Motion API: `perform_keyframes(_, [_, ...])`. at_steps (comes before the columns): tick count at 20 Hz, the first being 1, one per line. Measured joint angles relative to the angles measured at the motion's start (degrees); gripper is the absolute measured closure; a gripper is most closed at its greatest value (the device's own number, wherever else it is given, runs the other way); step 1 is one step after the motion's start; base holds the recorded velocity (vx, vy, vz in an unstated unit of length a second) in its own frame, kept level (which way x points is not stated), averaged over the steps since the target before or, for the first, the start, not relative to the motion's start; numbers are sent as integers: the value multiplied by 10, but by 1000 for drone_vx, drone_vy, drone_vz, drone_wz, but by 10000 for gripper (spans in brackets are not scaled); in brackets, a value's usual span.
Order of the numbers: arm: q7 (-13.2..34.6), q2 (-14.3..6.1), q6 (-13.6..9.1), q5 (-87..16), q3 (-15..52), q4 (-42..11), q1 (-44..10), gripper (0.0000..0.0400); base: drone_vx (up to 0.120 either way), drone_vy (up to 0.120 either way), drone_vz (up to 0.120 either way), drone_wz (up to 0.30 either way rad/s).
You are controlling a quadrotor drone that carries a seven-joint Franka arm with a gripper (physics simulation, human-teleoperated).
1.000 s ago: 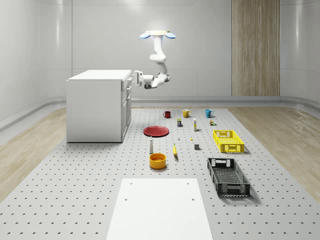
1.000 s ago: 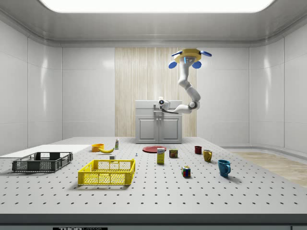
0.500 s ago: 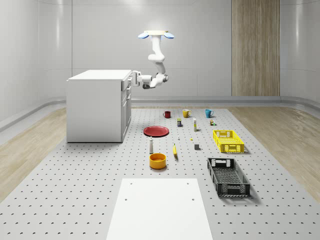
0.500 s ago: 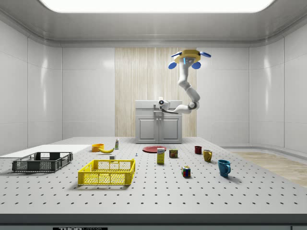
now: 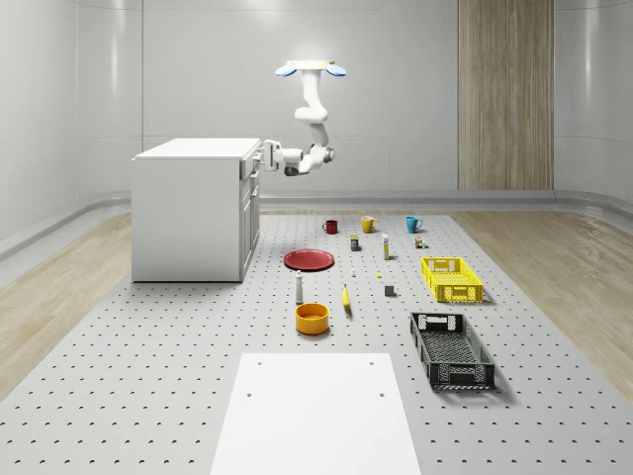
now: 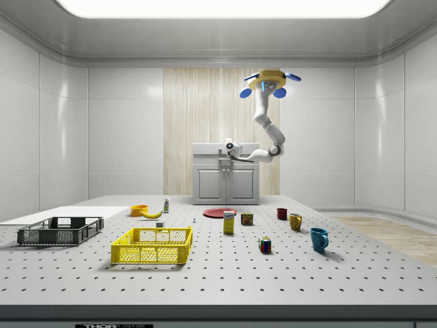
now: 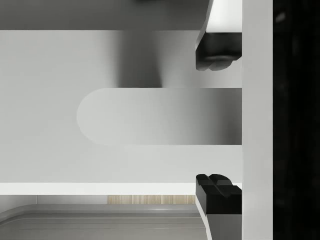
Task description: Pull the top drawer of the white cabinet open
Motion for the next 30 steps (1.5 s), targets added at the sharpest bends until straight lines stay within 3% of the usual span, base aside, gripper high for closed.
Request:
perform_keyframes(21, [7,-1,-11,3,15,4,-21,95,0,0,0,0])
perform_keyframes(25, [7,-1,-13,4,17,4,-24,215,0,0,0,0])
perform_keyframes(30, [7,-1,-15,5,20,3,-28,272,0,0,0,0])
